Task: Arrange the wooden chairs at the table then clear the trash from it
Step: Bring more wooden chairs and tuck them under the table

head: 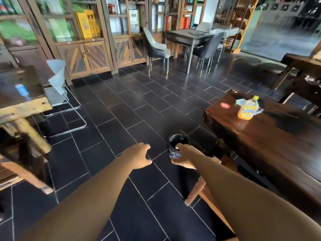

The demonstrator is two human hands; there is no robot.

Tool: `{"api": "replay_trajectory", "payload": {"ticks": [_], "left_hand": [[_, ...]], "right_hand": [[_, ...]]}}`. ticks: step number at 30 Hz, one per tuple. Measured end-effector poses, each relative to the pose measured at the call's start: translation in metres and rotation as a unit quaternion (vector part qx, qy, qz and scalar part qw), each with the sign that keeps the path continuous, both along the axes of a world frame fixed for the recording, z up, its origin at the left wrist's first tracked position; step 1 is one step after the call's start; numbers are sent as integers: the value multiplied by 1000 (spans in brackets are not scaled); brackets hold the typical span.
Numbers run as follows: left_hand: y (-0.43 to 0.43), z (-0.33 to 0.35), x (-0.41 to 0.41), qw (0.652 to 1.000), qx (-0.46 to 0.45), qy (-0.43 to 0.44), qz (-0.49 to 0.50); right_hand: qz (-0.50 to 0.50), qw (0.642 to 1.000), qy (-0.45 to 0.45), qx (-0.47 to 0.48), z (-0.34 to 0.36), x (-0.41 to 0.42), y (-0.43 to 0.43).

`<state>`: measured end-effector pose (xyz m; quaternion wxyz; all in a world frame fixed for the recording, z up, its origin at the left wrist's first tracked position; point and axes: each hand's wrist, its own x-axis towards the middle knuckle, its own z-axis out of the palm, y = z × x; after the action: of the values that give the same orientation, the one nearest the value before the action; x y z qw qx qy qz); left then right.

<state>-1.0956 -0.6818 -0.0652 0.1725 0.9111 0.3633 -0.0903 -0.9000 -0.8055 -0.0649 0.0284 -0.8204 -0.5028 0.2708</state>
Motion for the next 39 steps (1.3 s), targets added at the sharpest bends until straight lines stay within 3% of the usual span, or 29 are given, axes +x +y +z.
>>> {"api": "replay_trajectory", "payload": {"ticks": [22, 39], "left_hand": [[340, 3, 267, 1000, 0, 14, 14], [642, -22, 454, 994, 4, 26, -103]], "right_hand": [[18, 1000, -16, 7, -12, 276, 338], [-101, 994, -42, -30, -20, 439, 601]]}}
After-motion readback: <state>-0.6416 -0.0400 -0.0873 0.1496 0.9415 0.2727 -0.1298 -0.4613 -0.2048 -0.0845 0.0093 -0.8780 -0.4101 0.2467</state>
